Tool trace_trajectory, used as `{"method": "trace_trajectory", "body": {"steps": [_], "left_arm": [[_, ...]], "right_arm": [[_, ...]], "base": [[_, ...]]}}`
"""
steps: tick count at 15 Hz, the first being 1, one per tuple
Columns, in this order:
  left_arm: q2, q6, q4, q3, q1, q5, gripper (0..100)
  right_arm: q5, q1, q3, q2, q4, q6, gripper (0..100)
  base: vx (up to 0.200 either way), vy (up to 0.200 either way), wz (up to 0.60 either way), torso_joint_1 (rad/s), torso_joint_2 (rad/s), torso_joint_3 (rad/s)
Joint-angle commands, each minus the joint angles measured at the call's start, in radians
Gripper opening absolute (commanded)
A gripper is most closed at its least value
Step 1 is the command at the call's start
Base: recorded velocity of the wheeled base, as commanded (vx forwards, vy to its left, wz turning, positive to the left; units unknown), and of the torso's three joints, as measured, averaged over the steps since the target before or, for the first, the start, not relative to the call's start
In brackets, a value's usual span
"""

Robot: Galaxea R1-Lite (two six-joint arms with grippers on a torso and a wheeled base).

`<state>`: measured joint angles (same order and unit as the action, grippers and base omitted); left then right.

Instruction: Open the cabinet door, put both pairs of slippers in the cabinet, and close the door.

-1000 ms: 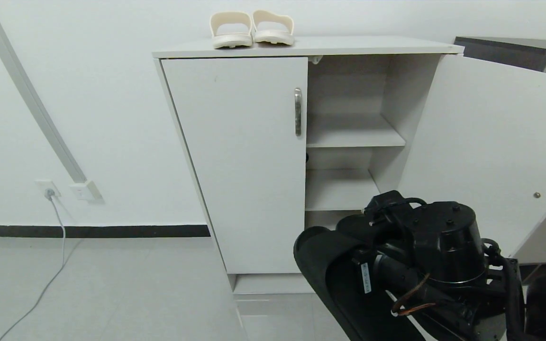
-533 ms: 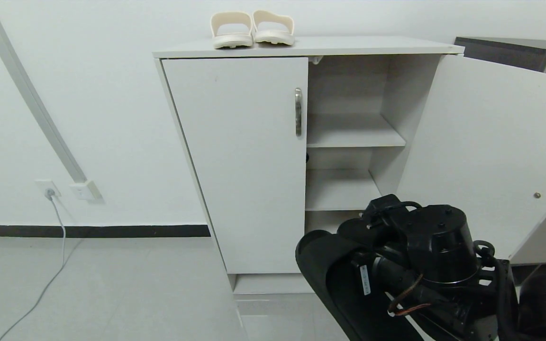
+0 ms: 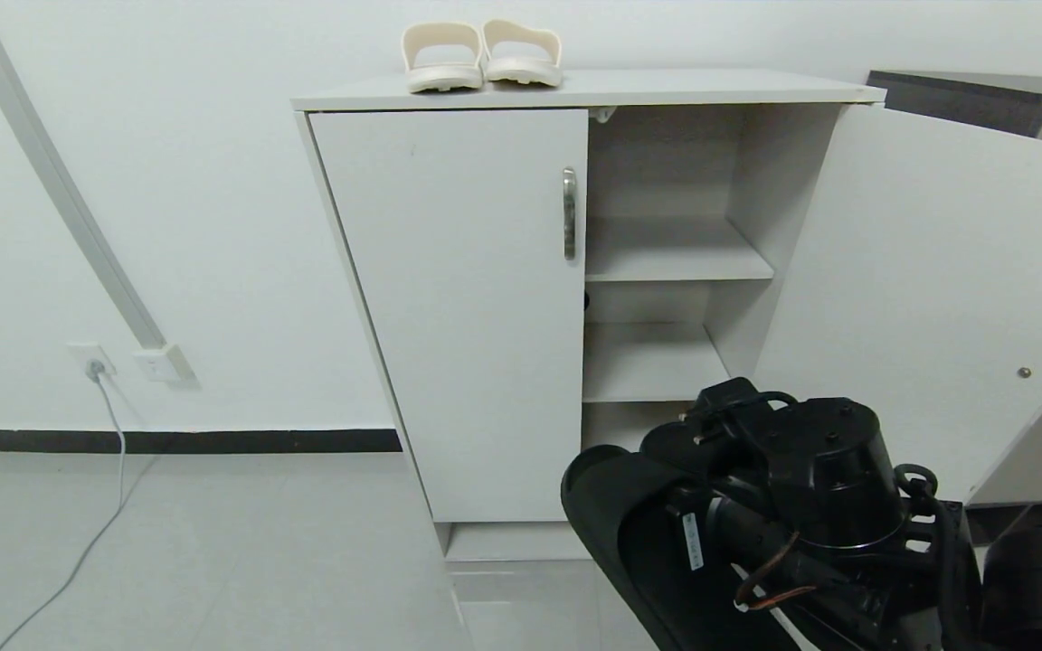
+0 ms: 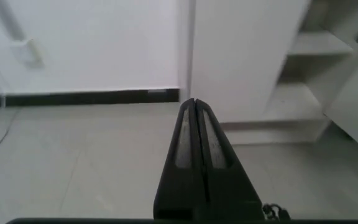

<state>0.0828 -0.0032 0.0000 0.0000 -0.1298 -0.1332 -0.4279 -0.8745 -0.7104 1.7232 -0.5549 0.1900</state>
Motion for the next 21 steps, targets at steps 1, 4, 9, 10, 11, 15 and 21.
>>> {"method": "trace_trajectory", "body": {"steps": [1, 4, 9, 10, 11, 15, 21], "left_arm": [[0.005, 0.006, 0.000, 0.000, 0.012, 0.000, 0], [-0.026, 0.083, 0.003, -0.002, 0.157, 0.093, 0], [-0.083, 0.026, 0.002, 0.000, 0.124, 0.158, 0], [-0.083, 0.026, 0.002, 0.000, 0.124, 0.158, 0], [-0.083, 0.032, 0.002, 0.000, 0.124, 0.161, 0], [-0.083, 0.042, 0.002, 0.000, 0.124, 0.152, 0], [-0.083, 0.026, 0.003, 0.000, 0.124, 0.155, 0]], "right_arm": [[0.000, 0.000, 0.000, 0.006, 0.000, 0.000, 0], [0.000, 0.000, 0.002, 0.010, 0.000, 0.000, 0], [-0.003, 0.000, -0.023, 0.026, 0.000, 0.005, 0], [-0.012, 0.000, -0.038, 0.036, -0.005, 0.005, 0], [-0.057, 0.008, -0.086, 0.082, -0.048, 0.008, 0], [-0.272, 0.028, -0.219, 0.231, -0.181, 0.006, 0], [-0.315, 0.019, -0.261, 0.269, -0.177, 0.043, 0]], "base": [[0.000, 0.000, 0.00, 0.000, 0.00, 0.000], [0.000, 0.000, 0.00, 0.000, 0.00, 0.000], [0.000, 0.000, 0.00, 0.000, 0.00, 0.000], [0.000, 0.000, 0.00, 0.000, 0.00, 0.000], [0.000, 0.000, 0.00, 0.000, 0.00, 0.000], [0.000, 0.000, 0.00, 0.000, 0.00, 0.000], [0.000, 0.000, 0.00, 0.000, 0.00, 0.000]]}}
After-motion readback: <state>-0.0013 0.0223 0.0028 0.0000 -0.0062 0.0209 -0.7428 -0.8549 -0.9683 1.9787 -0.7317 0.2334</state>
